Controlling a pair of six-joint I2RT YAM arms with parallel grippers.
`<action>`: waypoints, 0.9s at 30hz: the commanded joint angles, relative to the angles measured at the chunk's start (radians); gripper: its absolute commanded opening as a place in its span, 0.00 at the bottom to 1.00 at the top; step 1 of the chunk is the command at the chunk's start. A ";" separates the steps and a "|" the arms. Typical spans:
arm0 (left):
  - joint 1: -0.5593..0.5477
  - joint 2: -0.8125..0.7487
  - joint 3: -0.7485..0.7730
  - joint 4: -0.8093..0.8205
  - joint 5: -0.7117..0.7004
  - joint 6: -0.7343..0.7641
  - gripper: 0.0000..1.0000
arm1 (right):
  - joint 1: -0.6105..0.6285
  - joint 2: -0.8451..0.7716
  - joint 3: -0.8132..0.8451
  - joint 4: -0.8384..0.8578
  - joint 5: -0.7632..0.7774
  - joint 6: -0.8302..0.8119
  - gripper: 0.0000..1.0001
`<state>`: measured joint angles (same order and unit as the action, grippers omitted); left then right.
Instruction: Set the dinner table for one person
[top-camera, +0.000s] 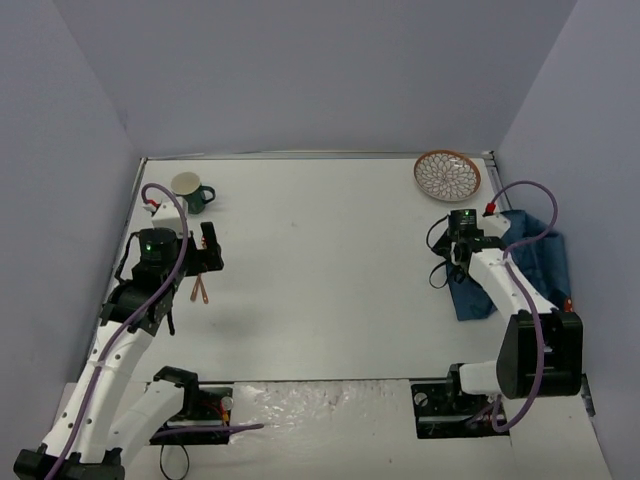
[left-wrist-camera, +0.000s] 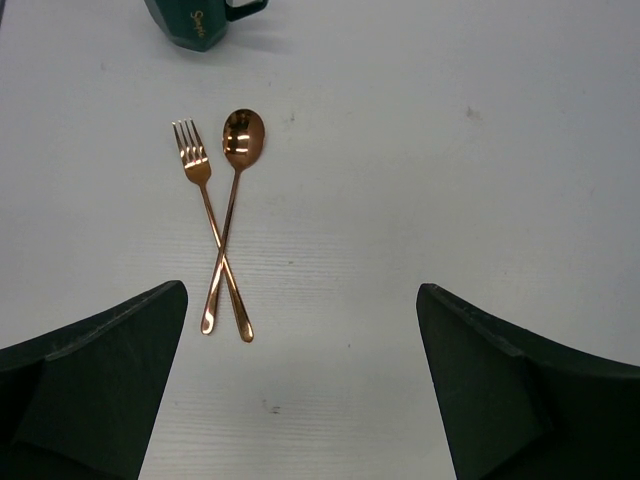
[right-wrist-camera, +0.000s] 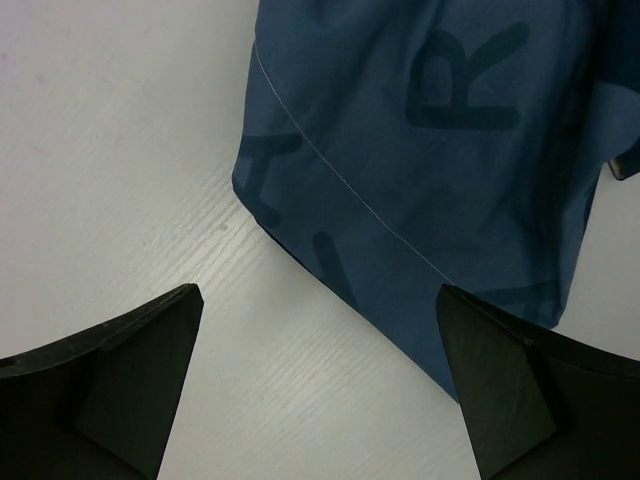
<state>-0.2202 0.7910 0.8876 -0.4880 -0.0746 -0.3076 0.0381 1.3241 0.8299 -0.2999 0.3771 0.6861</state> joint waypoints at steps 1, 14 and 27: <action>-0.024 -0.006 0.006 0.116 -0.010 -0.009 0.97 | -0.030 0.099 -0.010 0.121 0.005 0.049 1.00; -0.044 -0.024 0.001 0.100 -0.041 0.002 0.97 | -0.080 0.295 -0.069 0.260 -0.051 0.053 0.96; -0.053 -0.033 0.001 0.093 -0.052 0.004 0.97 | -0.018 0.283 -0.109 0.291 -0.088 0.004 0.00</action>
<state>-0.2676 0.7692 0.8654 -0.4580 -0.1095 -0.3073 -0.0379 1.5985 0.7547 0.0001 0.3712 0.6969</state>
